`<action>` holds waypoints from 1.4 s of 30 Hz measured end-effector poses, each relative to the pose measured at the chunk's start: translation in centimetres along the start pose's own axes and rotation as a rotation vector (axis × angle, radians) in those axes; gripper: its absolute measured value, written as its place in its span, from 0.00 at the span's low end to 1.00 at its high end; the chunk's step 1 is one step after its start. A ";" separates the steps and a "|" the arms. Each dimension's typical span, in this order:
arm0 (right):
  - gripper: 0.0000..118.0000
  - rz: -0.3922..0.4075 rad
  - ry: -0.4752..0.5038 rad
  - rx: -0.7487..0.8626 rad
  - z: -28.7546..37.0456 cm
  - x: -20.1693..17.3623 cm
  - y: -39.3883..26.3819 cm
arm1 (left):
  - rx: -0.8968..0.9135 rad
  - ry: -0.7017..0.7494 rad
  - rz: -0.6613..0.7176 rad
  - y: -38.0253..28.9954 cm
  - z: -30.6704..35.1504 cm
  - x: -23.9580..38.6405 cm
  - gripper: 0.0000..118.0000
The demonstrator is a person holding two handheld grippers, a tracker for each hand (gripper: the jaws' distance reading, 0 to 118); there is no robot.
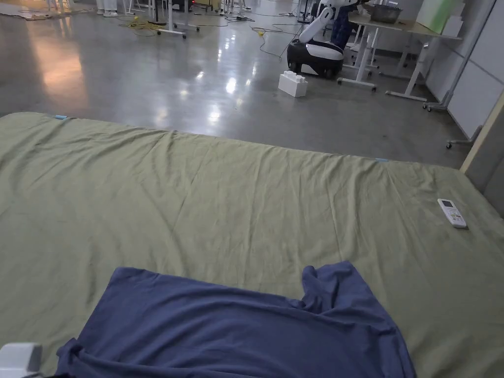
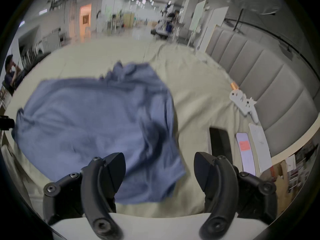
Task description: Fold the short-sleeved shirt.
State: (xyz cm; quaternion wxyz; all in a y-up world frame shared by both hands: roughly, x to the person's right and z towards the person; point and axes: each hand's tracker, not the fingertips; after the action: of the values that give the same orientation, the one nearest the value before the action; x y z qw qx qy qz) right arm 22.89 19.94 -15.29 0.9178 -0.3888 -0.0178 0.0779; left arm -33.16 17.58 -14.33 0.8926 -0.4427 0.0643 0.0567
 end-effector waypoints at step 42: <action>0.00 -0.025 -0.011 0.597 -1.6 -8.6 9.7 | 0.145 -0.010 -0.076 16.9 -10.7 3.0 0.18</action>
State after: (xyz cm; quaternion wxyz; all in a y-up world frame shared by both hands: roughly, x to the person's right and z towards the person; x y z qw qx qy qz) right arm 13.25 24.06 -23.11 0.9924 -0.1010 -0.0039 0.0704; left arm -33.55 19.38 -34.45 0.9241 -0.3787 0.0471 0.0202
